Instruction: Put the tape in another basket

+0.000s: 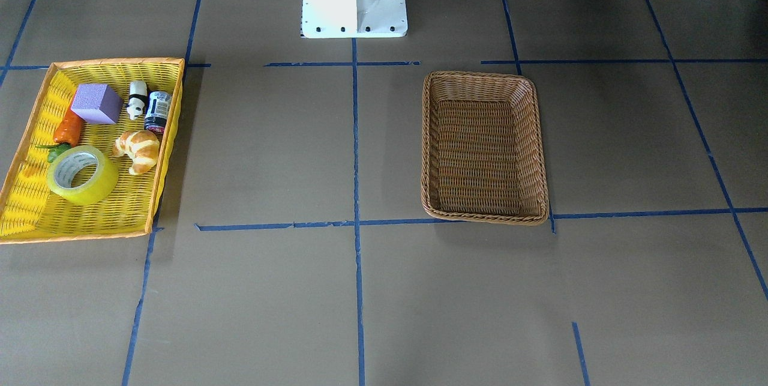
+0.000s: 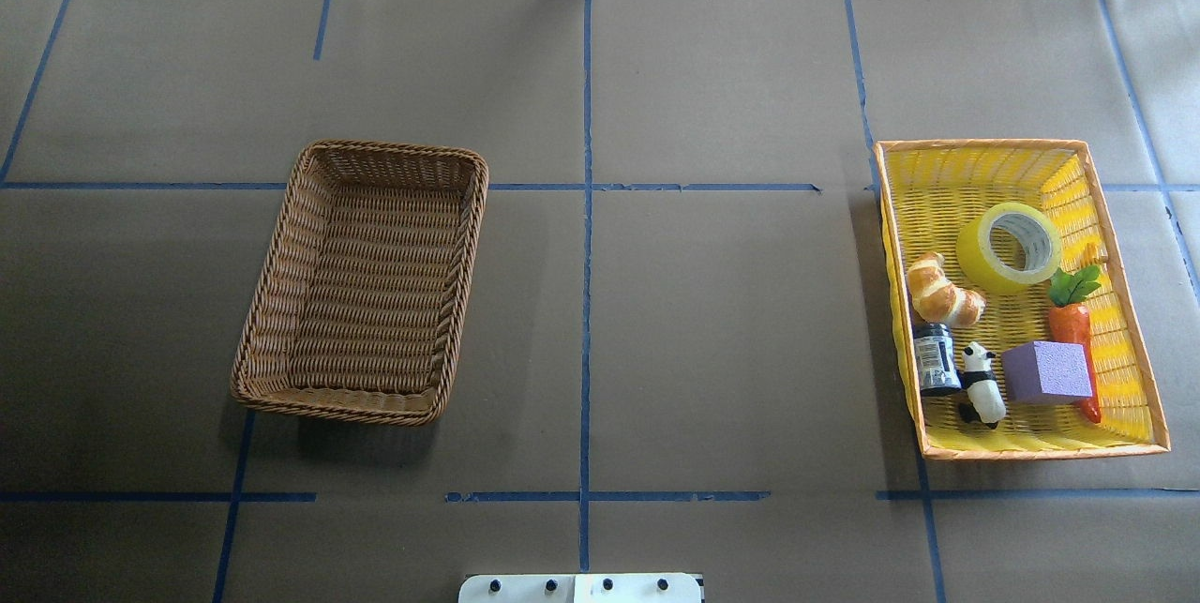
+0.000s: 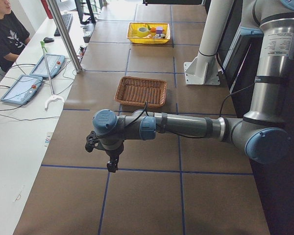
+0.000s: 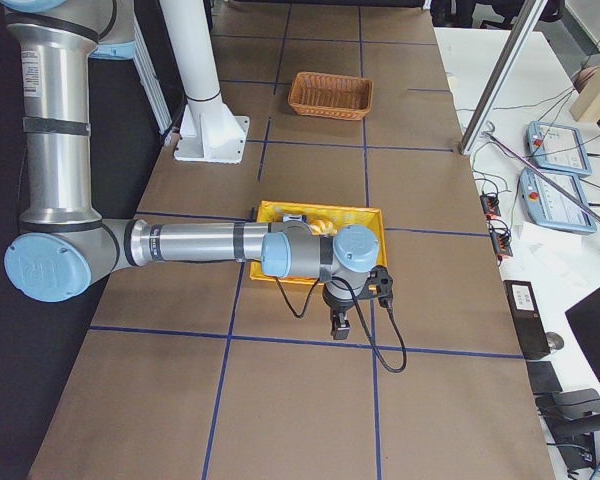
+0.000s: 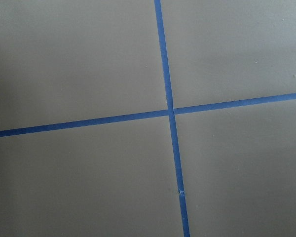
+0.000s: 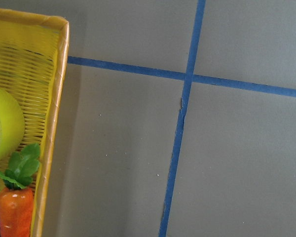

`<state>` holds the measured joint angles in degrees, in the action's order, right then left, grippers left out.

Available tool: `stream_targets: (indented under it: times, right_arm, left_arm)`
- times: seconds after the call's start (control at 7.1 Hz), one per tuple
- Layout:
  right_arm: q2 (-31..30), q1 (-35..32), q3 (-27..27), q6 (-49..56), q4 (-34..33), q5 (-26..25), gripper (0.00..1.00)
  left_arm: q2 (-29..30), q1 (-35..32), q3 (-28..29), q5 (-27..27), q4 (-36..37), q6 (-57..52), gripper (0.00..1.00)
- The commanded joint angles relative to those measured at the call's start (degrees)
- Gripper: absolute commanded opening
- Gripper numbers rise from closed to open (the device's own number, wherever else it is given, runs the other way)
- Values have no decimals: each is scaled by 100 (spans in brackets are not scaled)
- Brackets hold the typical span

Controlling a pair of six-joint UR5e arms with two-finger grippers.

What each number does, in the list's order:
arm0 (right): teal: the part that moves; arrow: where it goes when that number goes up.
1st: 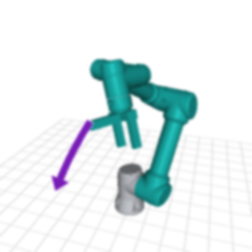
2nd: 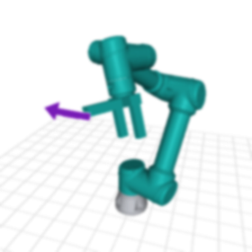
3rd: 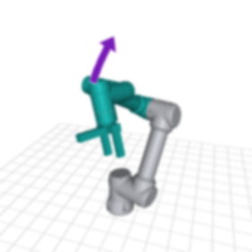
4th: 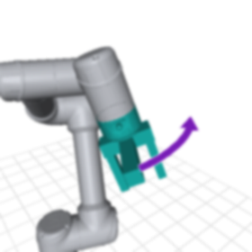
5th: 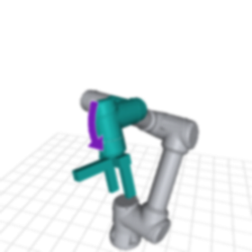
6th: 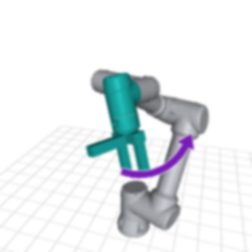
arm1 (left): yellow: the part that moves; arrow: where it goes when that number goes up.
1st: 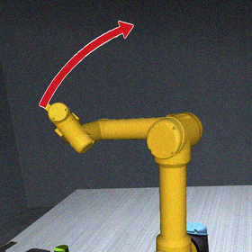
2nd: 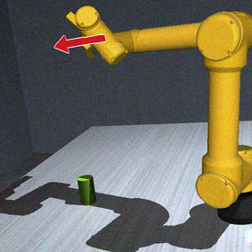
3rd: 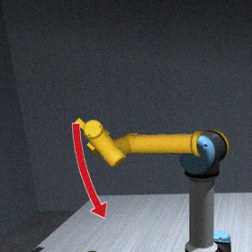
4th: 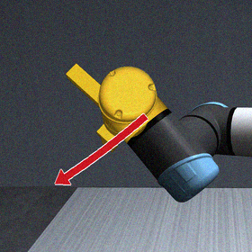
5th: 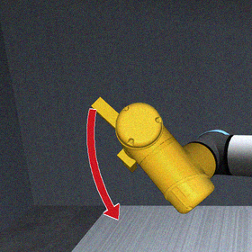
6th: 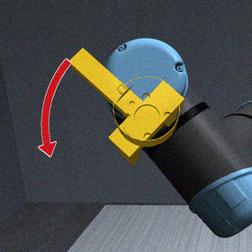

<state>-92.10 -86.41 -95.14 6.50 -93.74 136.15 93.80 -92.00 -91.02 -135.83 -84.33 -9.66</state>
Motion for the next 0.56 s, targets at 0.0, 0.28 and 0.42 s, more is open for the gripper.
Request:
stream_targets:
  times: [0.0,0.28,0.42]
  right_arm:
    - [-18,53,39,9,5,191,100]
    - [7,464,-170,-104,519,395,100]
    - [130,832,-207,-958,846,378,100]
  left_arm:
    - [-63,-3,-195,-84,-14,34,100]
    - [-72,6,-266,-76,-14,472,100]
    - [-133,6,-267,-136,-188,474,100]
